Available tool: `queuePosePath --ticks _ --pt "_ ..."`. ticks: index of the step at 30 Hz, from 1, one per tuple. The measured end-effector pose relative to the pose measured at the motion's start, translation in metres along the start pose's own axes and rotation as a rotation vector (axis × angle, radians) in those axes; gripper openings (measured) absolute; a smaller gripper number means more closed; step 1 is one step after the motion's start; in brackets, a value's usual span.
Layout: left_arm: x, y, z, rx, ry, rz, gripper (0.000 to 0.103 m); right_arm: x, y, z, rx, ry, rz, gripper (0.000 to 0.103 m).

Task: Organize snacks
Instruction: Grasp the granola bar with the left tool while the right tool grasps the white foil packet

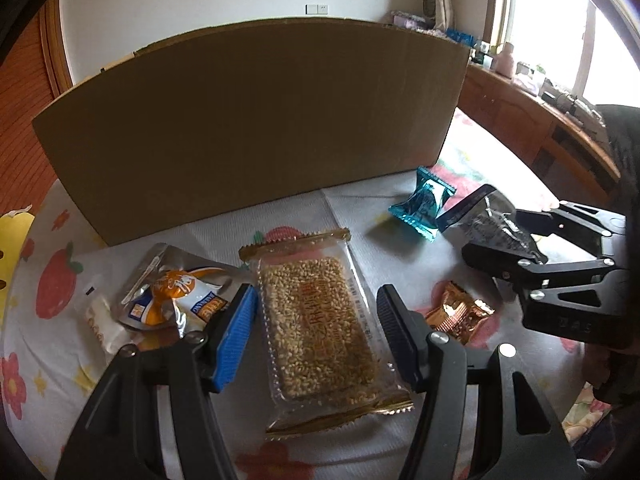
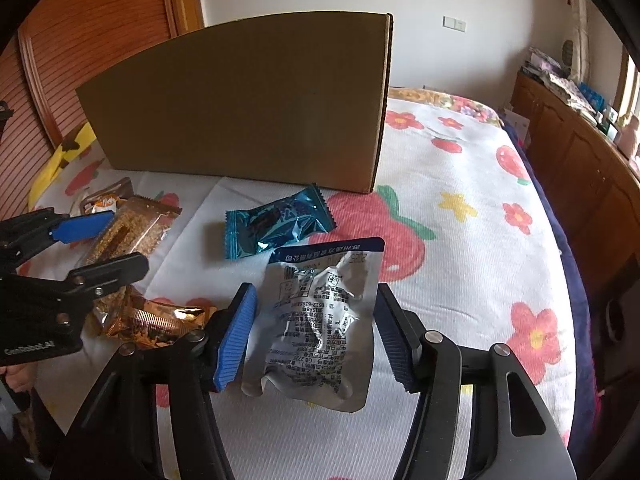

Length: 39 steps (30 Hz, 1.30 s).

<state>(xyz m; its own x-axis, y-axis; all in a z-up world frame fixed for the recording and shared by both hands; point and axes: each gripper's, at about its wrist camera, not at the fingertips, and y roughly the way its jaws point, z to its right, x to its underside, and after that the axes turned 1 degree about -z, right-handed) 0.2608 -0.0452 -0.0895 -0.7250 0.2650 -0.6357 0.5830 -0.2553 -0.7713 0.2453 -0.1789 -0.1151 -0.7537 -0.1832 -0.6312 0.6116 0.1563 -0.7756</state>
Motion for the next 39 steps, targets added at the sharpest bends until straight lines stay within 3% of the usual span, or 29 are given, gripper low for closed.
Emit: queuePosePath --ticks 7,10,16,39 --pt "0.002 0.004 -0.001 -0.006 -0.012 -0.006 0.062 0.000 -0.001 0.001 -0.011 0.004 0.004 0.061" --pt "0.003 0.005 0.001 -0.005 -0.001 0.001 0.052 0.000 -0.002 0.002 -0.011 0.003 0.004 0.060" --pt "0.009 -0.006 0.001 -0.008 0.006 0.030 0.046 0.000 -0.001 0.003 -0.018 0.002 0.003 0.060" --pt "0.023 -0.074 -0.017 0.016 -0.043 0.190 0.046 0.000 0.001 -0.005 0.007 -0.022 -0.004 0.056"
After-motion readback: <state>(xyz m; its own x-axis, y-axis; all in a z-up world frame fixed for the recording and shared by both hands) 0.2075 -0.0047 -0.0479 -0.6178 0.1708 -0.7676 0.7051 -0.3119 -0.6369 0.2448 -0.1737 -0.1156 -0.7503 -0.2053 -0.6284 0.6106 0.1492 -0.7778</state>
